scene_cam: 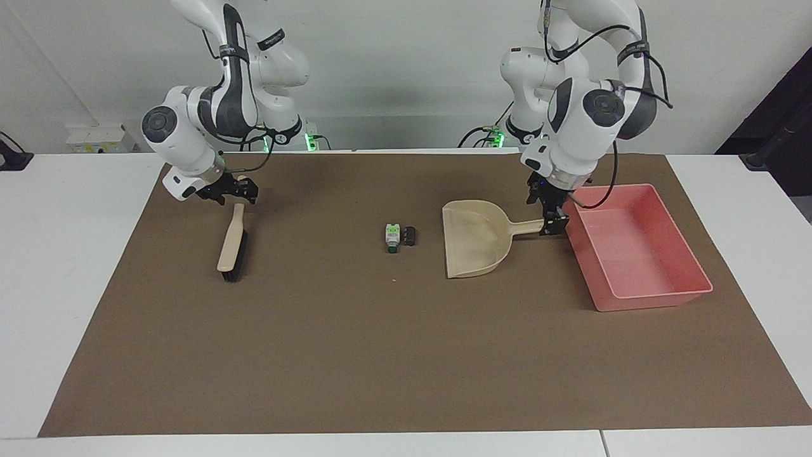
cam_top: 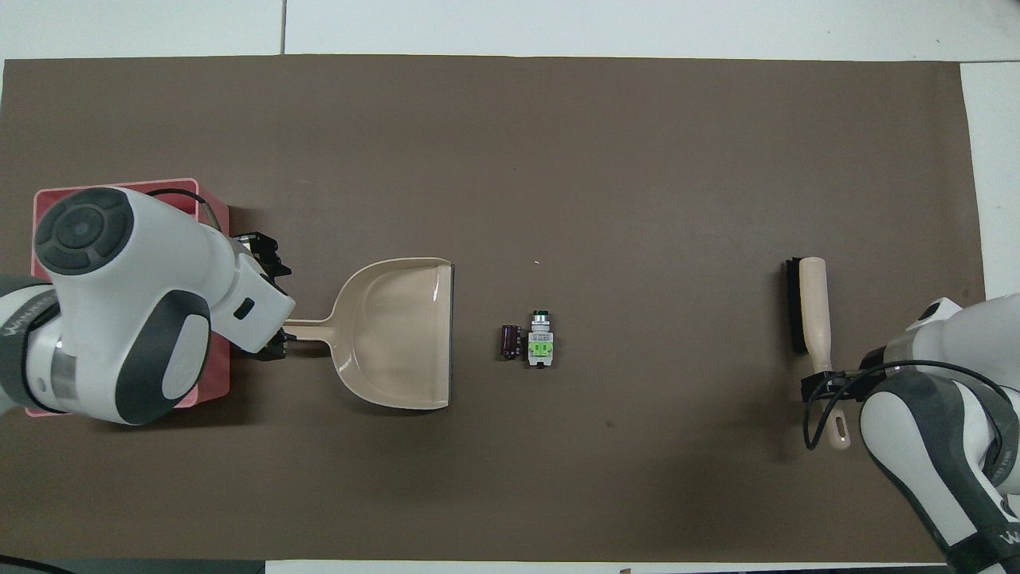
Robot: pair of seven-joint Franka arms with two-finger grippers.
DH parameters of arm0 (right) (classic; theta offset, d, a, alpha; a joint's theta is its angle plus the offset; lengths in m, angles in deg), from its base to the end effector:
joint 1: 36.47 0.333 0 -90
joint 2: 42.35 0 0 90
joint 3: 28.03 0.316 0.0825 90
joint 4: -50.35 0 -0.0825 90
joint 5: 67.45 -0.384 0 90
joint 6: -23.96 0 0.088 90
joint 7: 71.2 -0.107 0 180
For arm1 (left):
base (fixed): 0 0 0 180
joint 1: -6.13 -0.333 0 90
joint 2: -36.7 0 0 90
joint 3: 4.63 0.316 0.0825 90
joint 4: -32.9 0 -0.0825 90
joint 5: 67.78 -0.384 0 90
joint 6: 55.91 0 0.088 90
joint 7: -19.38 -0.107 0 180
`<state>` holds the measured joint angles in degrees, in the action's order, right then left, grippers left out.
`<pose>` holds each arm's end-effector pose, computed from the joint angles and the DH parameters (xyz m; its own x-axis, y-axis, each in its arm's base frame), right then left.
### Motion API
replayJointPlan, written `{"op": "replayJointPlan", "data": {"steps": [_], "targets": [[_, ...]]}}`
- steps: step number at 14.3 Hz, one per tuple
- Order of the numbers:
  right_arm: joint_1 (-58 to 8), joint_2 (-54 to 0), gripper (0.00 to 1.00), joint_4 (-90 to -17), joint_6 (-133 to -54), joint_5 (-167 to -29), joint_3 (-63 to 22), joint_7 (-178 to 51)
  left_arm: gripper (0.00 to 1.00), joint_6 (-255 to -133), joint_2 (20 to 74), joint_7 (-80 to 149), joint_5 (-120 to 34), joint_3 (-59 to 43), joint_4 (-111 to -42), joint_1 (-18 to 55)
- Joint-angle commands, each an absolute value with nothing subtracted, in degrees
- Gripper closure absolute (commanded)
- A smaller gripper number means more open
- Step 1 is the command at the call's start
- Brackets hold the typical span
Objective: Clean e-waste and dump in bin
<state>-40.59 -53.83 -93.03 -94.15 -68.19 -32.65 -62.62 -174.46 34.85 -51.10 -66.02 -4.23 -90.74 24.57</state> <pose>0.4142 -0.0624 0.3389 0.9726 0.0007 -0.2326 -0.0139 -0.9980 -0.0610 0.4977 -0.1638 0.4075 0.0414 -0.9991 0.0059 -0.9972 -0.0410 0.0623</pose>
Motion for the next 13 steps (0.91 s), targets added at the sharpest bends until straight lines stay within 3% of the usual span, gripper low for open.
{"op": "replayJointPlan", "data": {"steps": [1, 6, 8, 11, 12, 13], "targets": [[-41.66, -54.48, 0.29, -93.79, -94.60, -69.04, -32.42, -58.72, 0.05, -178.94, 34.41, -52.34, -69.17, -3.40, -96.20, 25.72], [-41.57, -54.48, 0.39, -93.79, -94.60, -69.04, -32.42, -58.98, 0.05, -185.54, 34.15, -52.16, -69.36, -3.49, -101.31, 25.81], [-41.57, -54.48, 0.45, -93.79, -94.60, -69.12, -32.42, -58.98, 0.13, -185.64, 34.15, -51.90, -69.36, -3.49, -101.31, 25.81], [-41.57, -54.48, 0.49, -93.88, -94.51, -69.12, -32.42, -58.98, 0.41, -185.64, 33.89, -51.55, -69.36, -3.49, -101.75, 26.60], [-41.57, -54.48, 0.50, -93.88, -94.51, -69.12, -32.42, -59.07, 0.66, -185.64, 33.98, -51.03, -69.36, -3.49, -101.66, 26.60], [-41.57, -54.48, 0.50, -93.88, -94.51, -69.12, -32.42, -59.15, 0.79, -185.72, 33.98, -51.02, -69.36, -3.49, -101.66, 26.60]]}}
